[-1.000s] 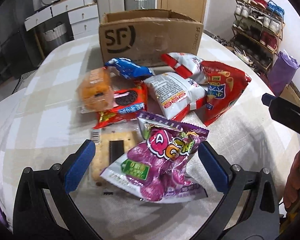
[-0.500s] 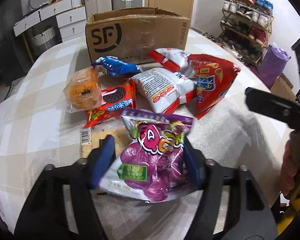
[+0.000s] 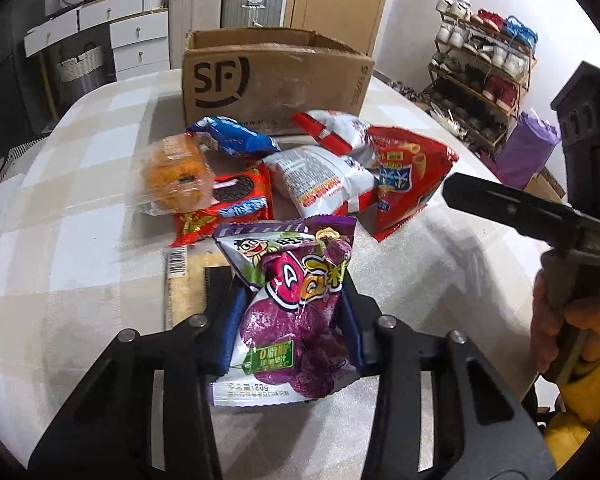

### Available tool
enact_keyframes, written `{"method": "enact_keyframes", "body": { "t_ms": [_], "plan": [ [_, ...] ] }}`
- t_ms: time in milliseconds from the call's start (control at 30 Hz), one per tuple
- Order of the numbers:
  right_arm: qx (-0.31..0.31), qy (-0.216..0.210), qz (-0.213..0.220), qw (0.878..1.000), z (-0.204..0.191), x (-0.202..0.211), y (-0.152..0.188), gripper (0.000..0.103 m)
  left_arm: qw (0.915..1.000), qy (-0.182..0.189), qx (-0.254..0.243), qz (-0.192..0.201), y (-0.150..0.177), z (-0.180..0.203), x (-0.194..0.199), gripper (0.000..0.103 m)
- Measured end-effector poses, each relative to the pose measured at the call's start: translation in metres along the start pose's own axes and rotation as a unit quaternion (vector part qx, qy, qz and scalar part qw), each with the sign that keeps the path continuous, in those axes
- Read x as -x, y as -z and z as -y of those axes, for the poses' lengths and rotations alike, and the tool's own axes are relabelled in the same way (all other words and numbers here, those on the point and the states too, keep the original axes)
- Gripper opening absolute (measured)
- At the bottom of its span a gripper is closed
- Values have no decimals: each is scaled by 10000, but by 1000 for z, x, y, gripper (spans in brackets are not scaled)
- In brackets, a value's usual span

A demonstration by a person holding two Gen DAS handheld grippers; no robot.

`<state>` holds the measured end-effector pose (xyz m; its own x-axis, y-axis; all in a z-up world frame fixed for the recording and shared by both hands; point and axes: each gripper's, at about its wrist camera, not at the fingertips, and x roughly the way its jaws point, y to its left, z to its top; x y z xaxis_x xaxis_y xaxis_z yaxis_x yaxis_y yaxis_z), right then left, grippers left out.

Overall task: Organize snacks
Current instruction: 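Grasp the purple candy bag with the left tool while the right tool grasps the red chip bag, then lift both bags over the SF box and release them inside with both tools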

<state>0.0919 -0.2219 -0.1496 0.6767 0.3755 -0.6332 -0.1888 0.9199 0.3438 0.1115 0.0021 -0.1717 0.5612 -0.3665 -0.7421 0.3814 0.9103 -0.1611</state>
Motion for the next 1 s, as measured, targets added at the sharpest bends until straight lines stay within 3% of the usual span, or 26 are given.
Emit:
{"method": "enact_keyframes", "body": {
  "t_ms": [100, 200, 300, 433, 733, 1000],
  "plan": [
    [133, 148, -67, 9998, -1, -10, -8, 100, 9999, 44, 84, 80, 1, -4, 9, 38],
    [263, 183, -177, 9993, -1, -21, -13, 80, 9997, 69, 145, 189, -1, -9, 21, 38],
    [356, 305, -306, 9984, 1, -34, -16, 78, 9995, 75, 188, 244, -1, -14, 30, 38],
    [281, 338, -417, 9982, 7, -44, -18, 59, 9993, 57, 238, 295, -1, -18, 39, 38],
    [17, 19, -340, 9994, 18, -35, -14, 45, 9987, 13, 322, 389, -2, -19, 53, 38],
    [-74, -116, -214, 9997, 14, -20, -10, 44, 9981, -30, 325, 519, 0, -16, 69, 38]
  ]
}}
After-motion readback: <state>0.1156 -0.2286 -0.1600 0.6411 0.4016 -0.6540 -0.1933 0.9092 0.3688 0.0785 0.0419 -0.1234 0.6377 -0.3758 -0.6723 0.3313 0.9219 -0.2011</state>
